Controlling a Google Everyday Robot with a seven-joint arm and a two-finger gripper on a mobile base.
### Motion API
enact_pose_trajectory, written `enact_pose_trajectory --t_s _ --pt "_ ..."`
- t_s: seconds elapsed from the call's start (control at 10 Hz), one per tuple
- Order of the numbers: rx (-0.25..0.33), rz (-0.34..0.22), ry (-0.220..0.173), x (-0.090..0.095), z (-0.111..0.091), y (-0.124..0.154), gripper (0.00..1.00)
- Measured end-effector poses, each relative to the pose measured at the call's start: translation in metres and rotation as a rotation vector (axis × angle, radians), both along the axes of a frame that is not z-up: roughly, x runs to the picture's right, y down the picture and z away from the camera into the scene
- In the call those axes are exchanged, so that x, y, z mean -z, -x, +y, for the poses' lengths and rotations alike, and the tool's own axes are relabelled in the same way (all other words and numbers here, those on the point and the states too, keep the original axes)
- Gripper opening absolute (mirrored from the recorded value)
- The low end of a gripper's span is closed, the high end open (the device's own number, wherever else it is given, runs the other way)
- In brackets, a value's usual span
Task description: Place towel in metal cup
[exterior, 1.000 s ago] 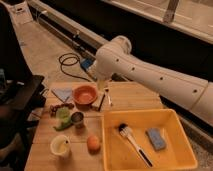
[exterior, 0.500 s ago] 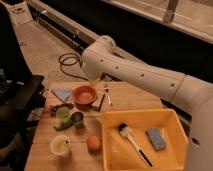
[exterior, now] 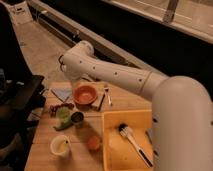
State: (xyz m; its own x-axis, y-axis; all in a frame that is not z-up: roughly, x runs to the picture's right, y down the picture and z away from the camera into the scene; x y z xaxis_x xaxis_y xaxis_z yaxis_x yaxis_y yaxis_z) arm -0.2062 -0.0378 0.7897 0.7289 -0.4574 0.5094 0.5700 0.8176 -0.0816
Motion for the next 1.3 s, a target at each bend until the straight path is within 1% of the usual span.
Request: enact_pose_trajectory --t_s 0.1,0.2,0.3,0.5,0.6,0.8,0.9,1.0,1.1,1.3 --pt "0.006 -0.013 0.011 -0.006 0.005 0.014 0.65" --pt "0.006 -0.018 0.016 -0.007 0.006 0.017 0.65" --pt "0.004 -0.013 0.013 -0.008 0.004 0.014 0.65" --pt "0.009 -0.016 0.016 -0.007 0.006 0.016 0.65" --pt "0.014 0.013 0.018 -0.010 0.004 0.009 0.65" --pt "0.023 0.069 0.000 -0.018 0.001 0.001 0.65" --pt "0.025 0.082 0.003 -0.029 -0.001 -0.006 0.65" --pt "0.028 0.083 0.005 -0.036 -0.001 -0.003 0.65" --pt "0.023 0.081 0.018 -0.049 -0.001 0.005 0.65" --pt "0.001 0.073 0.054 -0.087 0.005 0.030 0.65"
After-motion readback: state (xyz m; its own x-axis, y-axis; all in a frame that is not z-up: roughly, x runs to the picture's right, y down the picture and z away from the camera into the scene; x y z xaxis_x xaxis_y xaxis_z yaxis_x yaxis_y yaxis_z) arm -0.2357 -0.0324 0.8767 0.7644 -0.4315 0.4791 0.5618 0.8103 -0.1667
